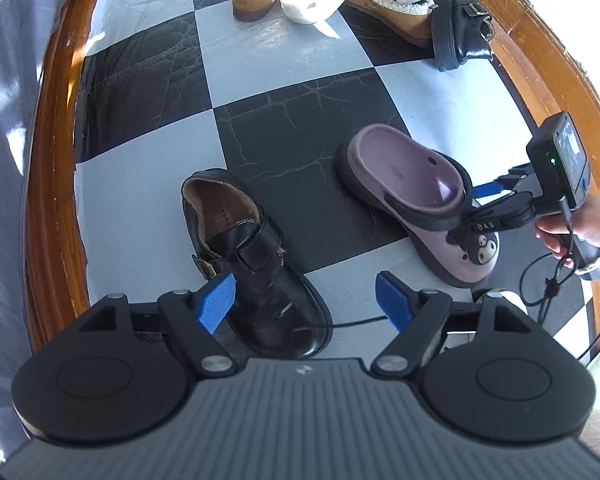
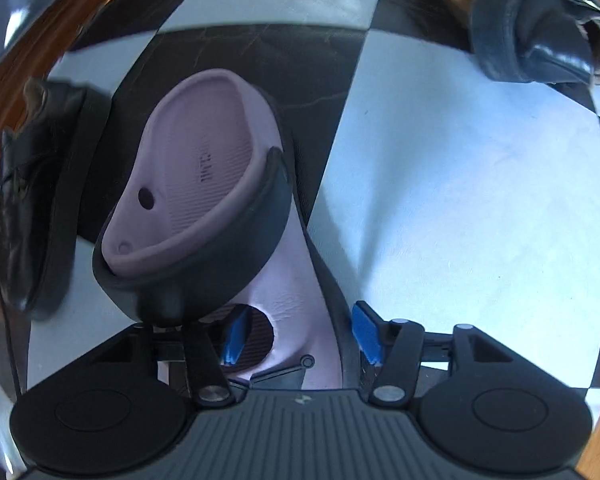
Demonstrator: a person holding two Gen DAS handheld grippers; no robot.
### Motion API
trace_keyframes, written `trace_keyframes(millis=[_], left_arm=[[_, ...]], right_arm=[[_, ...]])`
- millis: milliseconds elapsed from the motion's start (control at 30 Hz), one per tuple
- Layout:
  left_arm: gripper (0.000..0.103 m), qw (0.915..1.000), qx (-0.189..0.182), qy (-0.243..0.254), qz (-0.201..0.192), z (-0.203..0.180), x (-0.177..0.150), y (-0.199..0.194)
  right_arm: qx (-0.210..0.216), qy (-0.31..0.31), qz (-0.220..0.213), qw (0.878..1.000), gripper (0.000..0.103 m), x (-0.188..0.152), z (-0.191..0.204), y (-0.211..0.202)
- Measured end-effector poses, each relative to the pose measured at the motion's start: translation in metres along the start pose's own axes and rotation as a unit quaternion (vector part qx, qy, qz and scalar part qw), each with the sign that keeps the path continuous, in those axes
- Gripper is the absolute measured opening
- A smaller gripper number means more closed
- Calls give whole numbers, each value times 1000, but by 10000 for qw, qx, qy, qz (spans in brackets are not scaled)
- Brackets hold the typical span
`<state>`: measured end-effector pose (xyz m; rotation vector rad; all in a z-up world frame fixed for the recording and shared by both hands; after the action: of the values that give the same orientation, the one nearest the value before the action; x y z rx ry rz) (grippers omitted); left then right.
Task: Organize scattered shoes
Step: 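Open the right tool and lift it away from the lilac clog, then move the left tool into the pile and grasp the white Kuromi clog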
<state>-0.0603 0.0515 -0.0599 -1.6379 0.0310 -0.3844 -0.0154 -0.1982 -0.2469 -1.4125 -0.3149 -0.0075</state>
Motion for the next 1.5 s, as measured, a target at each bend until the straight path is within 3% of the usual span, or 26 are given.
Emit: trace_keyframes(millis=[100, 200, 267, 367, 433, 500, 600, 700, 867, 933, 967, 1033, 1100, 1133, 1200, 1267, 1300, 1333, 1400, 1500], left_arm=[[77, 10000, 12, -7, -13, 0, 0, -1], [77, 9999, 79, 47, -47, -1, 0, -3], [78, 10000, 63, 51, -43, -1, 0, -2], [78, 9999, 67, 53, -68, -2, 2, 0], [78, 9999, 57, 56, -121, -3, 6, 3], [78, 9998, -97, -20, -185, -4, 11, 5], [78, 9982, -529, -259, -130, -5, 17, 12], [78, 9953, -858, -446, -75, -8, 22, 20], [78, 9958, -738, -498, -233, -12, 37, 39], [78, 9949, -463, -806, -390, -7, 45, 44], [78, 9939, -307, -937, -502, -3, 49, 45], [78, 9920, -423, -1038, -574, -3, 55, 45], [78, 9889, -672, -1166, -627, -4, 61, 44], [78, 9878, -765, -1192, -645, -5, 63, 45], [78, 9867, -788, -1230, -715, -7, 67, 45], [78, 9894, -461, -1181, -702, -6, 68, 47], [78, 9924, -1, -978, -744, -8, 69, 50], [78, 9928, 66, -915, -771, -10, 69, 51], [78, 9937, -46, -834, -753, -14, 70, 55], [78, 9927, -337, -831, -811, -15, 74, 54]], right_arm=[[65, 608, -2, 9981, 36, -2, -10, -5], [-246, 187, 29, 9995, 29, -5, -5, -13], [-342, 40, 65, 9994, 30, -7, -1, -19], [-315, 110, -84, 9994, 52, -5, 2, -38], [-335, 157, -95, 9993, 54, -4, 5, -50], [-320, 224, -65, 9992, 69, -4, 9, -70], [-126, 449, -58, 9989, 74, 0, 14, -100], [394, 835, -250, 9954, 74, 11, 15, -122], [979, 1808, -726, 9759, 74, 36, -7, -132], [1134, 2269, -773, 9642, 74, 47, -21, -132], [1385, 2732, -653, 9497, 75, 52, -31, -132], [2257, 3319, -420, 9149, 75, 69, -37, -137], [2691, 3355, -589, 9008, 79, 84, -35, -150], [2776, 3342, -685, 8981, 80, 91, -35, -156], [2512, 3211, -919, 9085, 82, 101, -38, -168], [2083, 2971, -1245, 9235, 84, 113, -43, -179], [1873, 2888, -1416, 9282, 86, 117, -45, -183], [1696, 2836, -1569, 9307, 86, 121, -48, -187], [1626, 2927, -1687, 9271, 87, 123, -53, -187], [1964, 3393, -1569, 9065, 87, 122, -57, -175]])
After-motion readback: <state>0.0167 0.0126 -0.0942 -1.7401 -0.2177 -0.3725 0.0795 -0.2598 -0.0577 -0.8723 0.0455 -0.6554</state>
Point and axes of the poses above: each gripper's, at about its wrist camera, not at the fingertips, and y roughly the way its jaws point, z to its left, x to its top, the point moved 7 cm from there along y, roughly the way its jaws point, and after that the axes turned 1 degree about -x, right-handed, at the moved point
